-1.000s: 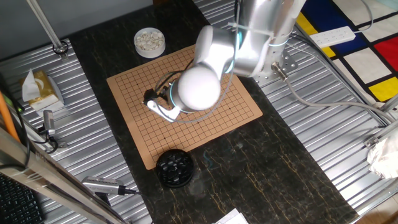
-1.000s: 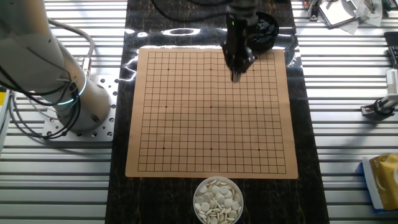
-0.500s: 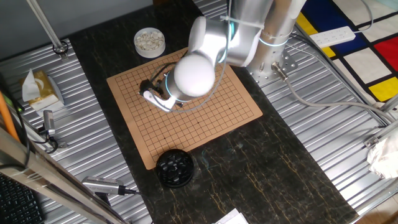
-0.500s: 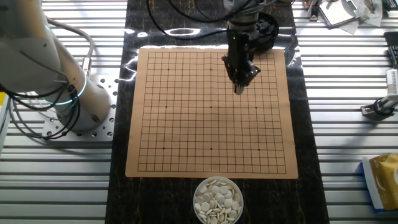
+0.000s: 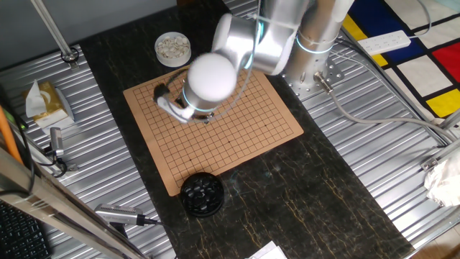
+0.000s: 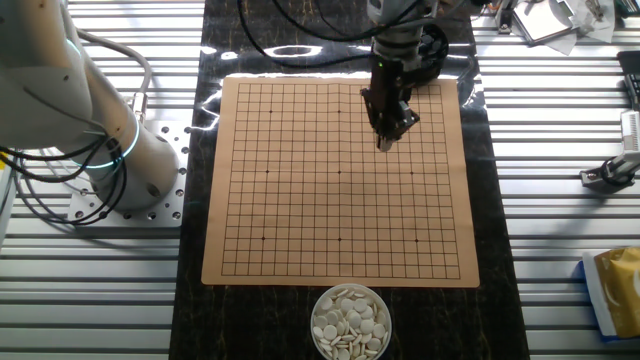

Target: Play the first move as black on the 3-4 point in the upper right corner of the Go board

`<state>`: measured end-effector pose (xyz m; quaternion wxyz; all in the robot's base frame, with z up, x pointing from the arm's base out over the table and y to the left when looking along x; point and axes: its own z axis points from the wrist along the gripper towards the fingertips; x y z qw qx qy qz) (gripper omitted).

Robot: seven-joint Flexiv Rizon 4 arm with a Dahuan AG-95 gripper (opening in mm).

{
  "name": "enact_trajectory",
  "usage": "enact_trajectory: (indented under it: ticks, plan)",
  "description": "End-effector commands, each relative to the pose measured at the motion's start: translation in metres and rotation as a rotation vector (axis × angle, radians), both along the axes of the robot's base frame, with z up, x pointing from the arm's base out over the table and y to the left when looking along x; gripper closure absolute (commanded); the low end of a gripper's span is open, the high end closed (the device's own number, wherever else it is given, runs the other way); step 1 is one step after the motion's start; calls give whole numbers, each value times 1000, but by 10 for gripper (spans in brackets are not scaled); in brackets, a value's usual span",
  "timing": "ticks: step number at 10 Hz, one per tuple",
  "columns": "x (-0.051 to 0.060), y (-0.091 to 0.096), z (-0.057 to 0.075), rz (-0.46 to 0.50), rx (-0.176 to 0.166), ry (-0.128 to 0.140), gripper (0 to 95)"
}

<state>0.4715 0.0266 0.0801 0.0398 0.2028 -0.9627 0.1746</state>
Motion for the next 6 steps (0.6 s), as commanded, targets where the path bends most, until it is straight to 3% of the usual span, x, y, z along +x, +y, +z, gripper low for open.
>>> enact_trajectory:
  ticks: [1, 4, 6]
  plan:
    - [1, 1, -2, -135, 28, -43, 950]
    - [1, 1, -2, -174, 8, -55, 950]
    - [-13, -10, -14, -142, -47, -59, 950]
